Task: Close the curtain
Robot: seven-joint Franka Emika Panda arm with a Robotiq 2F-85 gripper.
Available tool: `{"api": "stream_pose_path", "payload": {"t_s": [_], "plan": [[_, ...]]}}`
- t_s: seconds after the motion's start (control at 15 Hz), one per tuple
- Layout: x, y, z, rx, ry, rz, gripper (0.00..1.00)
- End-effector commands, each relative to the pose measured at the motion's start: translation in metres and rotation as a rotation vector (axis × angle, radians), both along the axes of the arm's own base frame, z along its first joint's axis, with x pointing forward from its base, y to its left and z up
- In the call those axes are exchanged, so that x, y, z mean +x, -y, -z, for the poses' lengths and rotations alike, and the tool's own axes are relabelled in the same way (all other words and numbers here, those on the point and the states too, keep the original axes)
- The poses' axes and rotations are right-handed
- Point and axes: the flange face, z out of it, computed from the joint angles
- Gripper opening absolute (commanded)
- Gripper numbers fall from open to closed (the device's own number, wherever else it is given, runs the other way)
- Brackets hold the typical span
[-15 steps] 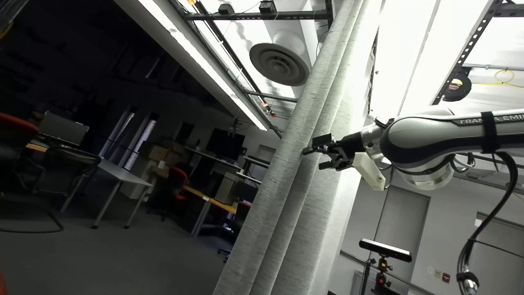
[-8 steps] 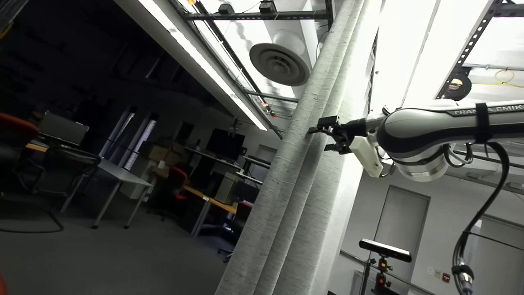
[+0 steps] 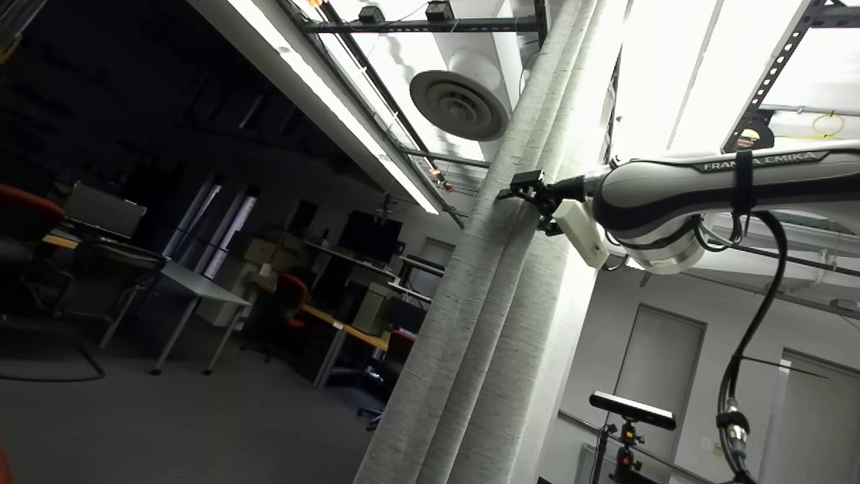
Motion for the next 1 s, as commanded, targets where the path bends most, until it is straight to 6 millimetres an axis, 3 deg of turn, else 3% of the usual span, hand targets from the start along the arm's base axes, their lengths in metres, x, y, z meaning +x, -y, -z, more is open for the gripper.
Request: {"api": "stream_pose_path", "payload": {"t_s": [0.0, 0.13, 0.2, 0.53, 0.93], "plan": [[0.022, 0.006, -0.017, 0.034, 0.038, 0.034, 1.00], [0.028, 0.007, -0.020, 0.039, 0.045, 0.043, 1.00], [0.030, 0.007, -0.021, 0.043, 0.046, 0.043, 0.78], [0.037, -0.003, -0.021, 0.028, 0.043, 0.041, 0.42], [0.038, -0.031, -0.023, 0.018, 0.041, 0.012, 0.00]]}}
